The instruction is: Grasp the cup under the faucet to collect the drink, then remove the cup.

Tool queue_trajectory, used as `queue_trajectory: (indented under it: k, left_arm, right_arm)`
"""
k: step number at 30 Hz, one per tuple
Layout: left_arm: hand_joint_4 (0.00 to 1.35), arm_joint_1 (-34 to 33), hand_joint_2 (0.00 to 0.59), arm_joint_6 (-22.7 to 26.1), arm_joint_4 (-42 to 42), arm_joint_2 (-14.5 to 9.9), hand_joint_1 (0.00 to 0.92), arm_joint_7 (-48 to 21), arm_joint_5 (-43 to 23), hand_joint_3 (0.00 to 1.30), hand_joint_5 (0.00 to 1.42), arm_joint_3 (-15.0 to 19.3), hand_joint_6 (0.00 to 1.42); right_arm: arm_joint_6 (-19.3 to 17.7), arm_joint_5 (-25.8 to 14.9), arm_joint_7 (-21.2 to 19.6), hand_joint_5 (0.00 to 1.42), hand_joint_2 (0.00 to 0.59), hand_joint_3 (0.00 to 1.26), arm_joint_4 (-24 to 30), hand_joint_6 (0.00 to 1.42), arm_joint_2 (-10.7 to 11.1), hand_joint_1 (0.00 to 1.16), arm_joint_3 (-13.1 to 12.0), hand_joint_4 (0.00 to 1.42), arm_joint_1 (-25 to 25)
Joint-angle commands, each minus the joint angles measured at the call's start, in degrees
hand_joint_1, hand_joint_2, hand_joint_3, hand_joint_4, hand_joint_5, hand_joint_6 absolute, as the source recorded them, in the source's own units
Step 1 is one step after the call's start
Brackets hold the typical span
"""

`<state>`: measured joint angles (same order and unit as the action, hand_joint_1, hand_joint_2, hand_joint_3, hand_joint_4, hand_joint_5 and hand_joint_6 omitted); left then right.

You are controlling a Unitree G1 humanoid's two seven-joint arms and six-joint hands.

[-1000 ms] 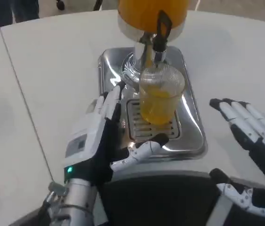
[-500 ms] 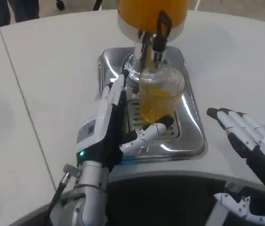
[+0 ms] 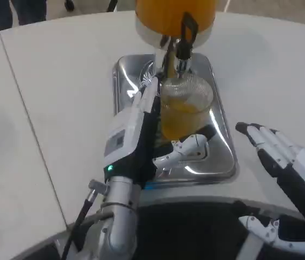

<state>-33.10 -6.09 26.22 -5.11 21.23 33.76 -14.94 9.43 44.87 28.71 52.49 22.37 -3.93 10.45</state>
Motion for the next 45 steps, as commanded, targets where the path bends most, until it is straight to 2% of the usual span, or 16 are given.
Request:
queue_trajectory:
  k: [1,9,22,28,31,32,34,36,42,44,45]
  left_arm:
    - [0.0,-1.9,0.039,-1.0,2.4,0.7,0.257,-0.1,-0.5,0.0,0.0,-0.9,0.01]
    - [0.0,-4.2,0.043,-1.1,6.0,1.6,0.315,1.8,-0.6,0.0,0.03,-1.1,0.04]
    - [0.0,-6.7,0.042,-0.5,9.6,4.0,0.337,3.8,-1.1,0.0,0.17,-2.0,0.21]
    - [0.0,-7.6,0.04,-0.7,10.8,4.5,0.347,4.4,-0.6,0.0,0.2,-3.4,0.23]
    - [0.0,-7.9,0.042,-0.2,11.9,4.9,0.356,4.9,-0.4,0.0,0.25,-3.9,0.29]
    - [0.0,-8.0,0.045,-0.1,12.2,5.1,0.359,5.2,-0.3,0.0,0.28,-4.1,0.33]
    - [0.07,-8.1,0.049,0.4,12.8,5.5,0.372,6.8,0.3,0.02,0.41,-4.6,0.55]
    - [0.15,-8.1,0.051,1.6,12.9,6.4,0.39,9.5,1.6,0.09,0.54,-5.4,0.75]
    - [0.46,-8.4,0.06,5.4,14.3,8.8,0.431,15.8,3.5,0.34,0.91,-6.2,1.21]
    - [0.64,-8.6,0.067,5.5,15.4,9.9,0.464,18.3,3.4,0.47,1.09,-5.7,1.4]
    - [0.74,-8.7,0.067,5.3,15.9,10.3,0.481,19.5,3.2,0.53,1.18,-5.5,1.42]
  right_arm:
    - [1.1,1.4,0.8,0.01,0.414,0.0,1.0,0.11,-0.9,0.6,1.1,0.0,-0.7]
    - [2.8,2.3,2.0,0.02,0.408,0.01,1.0,0.13,-2.0,0.59,2.1,0.0,-1.0]
    - [5.7,3.7,3.7,0.03,0.404,0.01,1.1,0.14,-3.1,0.57,2.8,0.0,-2.5]
    - [6.1,3.1,3.5,0.04,0.404,0.01,0.4,0.16,-2.9,0.57,1.7,0.0,-2.8]
    - [6.6,2.7,3.7,0.04,0.404,0.01,-0.2,0.16,-2.9,0.57,1.4,0.0,-3.4]
    - [6.8,2.4,3.8,0.04,0.403,0.01,-0.4,0.16,-2.7,0.57,1.3,0.0,-3.6]
    - [7.0,2.1,3.9,0.04,0.403,0.01,-1.1,0.16,-2.4,0.57,1.2,0.0,-4.0]
    - [7.4,1.6,4.0,0.04,0.404,0.01,-1.7,0.16,-2.1,0.56,1.0,0.0,-4.4]
    - [8.4,0.6,4.0,0.04,0.408,0.02,-3.7,0.16,-1.2,0.52,0.6,0.0,-6.1]
    - [8.9,0.6,4.1,0.04,0.418,0.02,-4.2,0.16,-0.9,0.5,0.7,0.0,-6.5]
    - [9.2,0.9,4.1,0.04,0.42,0.02,-4.1,0.16,-1.0,0.5,0.7,0.0,-6.5]
